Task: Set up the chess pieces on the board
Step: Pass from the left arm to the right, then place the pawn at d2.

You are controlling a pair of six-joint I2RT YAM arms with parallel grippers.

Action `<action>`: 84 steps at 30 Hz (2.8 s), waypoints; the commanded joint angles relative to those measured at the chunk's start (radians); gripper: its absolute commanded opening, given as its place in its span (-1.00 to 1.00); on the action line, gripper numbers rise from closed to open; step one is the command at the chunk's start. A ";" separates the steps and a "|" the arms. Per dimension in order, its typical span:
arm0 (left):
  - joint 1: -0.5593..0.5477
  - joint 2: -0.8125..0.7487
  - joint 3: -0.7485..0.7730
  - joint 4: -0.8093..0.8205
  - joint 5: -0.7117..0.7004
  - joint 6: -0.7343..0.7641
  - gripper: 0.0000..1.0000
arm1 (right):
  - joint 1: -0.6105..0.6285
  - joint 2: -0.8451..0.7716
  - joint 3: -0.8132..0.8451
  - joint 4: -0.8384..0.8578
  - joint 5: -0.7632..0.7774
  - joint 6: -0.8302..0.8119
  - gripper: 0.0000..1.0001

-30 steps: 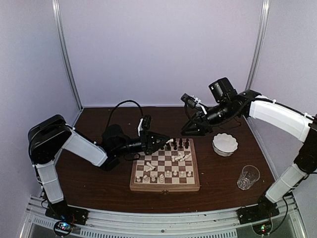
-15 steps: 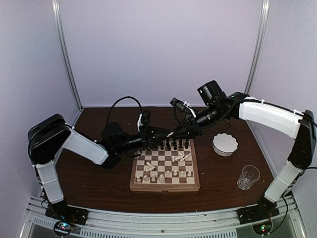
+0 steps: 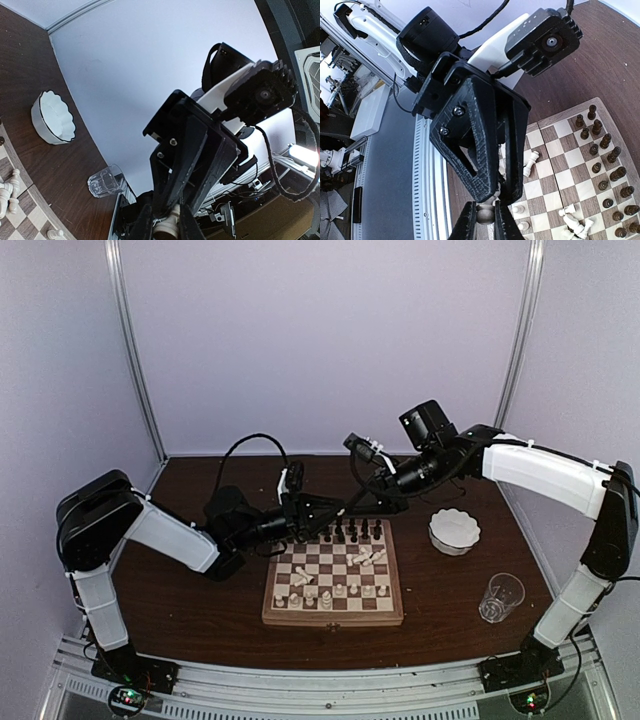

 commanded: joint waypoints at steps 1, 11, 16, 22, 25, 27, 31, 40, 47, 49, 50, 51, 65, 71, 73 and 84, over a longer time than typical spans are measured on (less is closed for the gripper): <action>-0.004 -0.013 0.023 0.052 -0.003 0.000 -0.74 | 0.006 -0.003 0.024 0.018 -0.016 0.006 -0.95; 0.047 -0.232 -0.007 -0.373 0.001 0.274 0.32 | 0.008 -0.047 0.035 -0.186 0.168 -0.212 -0.96; 0.132 -0.423 0.156 -1.089 -0.092 0.658 0.47 | 0.024 -0.062 0.004 -0.270 0.310 -0.331 -0.95; 0.239 -0.437 0.466 -1.689 -0.316 0.988 0.66 | 0.082 -0.021 0.019 -0.329 0.454 -0.402 -0.94; 0.283 -0.409 0.531 -1.770 -0.393 1.086 0.67 | 0.131 0.041 0.067 -0.364 0.517 -0.423 -0.93; 0.297 -0.405 0.519 -1.765 -0.456 1.140 0.67 | 0.157 0.091 0.108 -0.372 0.541 -0.420 -0.92; 0.336 -0.431 0.435 -1.697 -0.464 1.167 0.68 | 0.212 0.213 0.221 -0.425 0.580 -0.419 -0.91; 0.369 -0.469 0.371 -1.680 -0.433 1.164 0.68 | 0.284 0.438 0.454 -0.532 0.649 -0.439 -0.90; 0.443 -0.499 0.350 -1.662 -0.386 1.084 0.68 | 0.329 0.527 0.536 -0.587 0.731 -0.467 -0.90; 0.457 -0.507 0.344 -1.653 -0.377 1.077 0.68 | 0.335 0.548 0.550 -0.607 0.753 -0.472 -0.90; 0.459 -0.511 0.341 -1.650 -0.376 1.077 0.68 | 0.335 0.556 0.557 -0.618 0.759 -0.473 -0.90; 0.460 -0.513 0.340 -1.650 -0.376 1.077 0.68 | 0.337 0.563 0.561 -0.627 0.760 -0.476 -0.90; 0.461 -0.514 0.340 -1.657 -0.376 1.077 0.68 | 0.358 0.608 0.565 -0.634 0.743 -0.465 -0.84; 0.461 -0.518 0.339 -1.658 -0.369 1.076 0.68 | 0.363 0.626 0.578 -0.631 0.744 -0.458 -0.83; 0.461 -0.520 0.340 -1.659 -0.369 1.075 0.68 | 0.363 0.634 0.584 -0.632 0.744 -0.456 -0.83; 0.461 -0.523 0.340 -1.661 -0.358 1.074 0.68 | 0.365 0.663 0.608 -0.641 0.747 -0.452 -0.70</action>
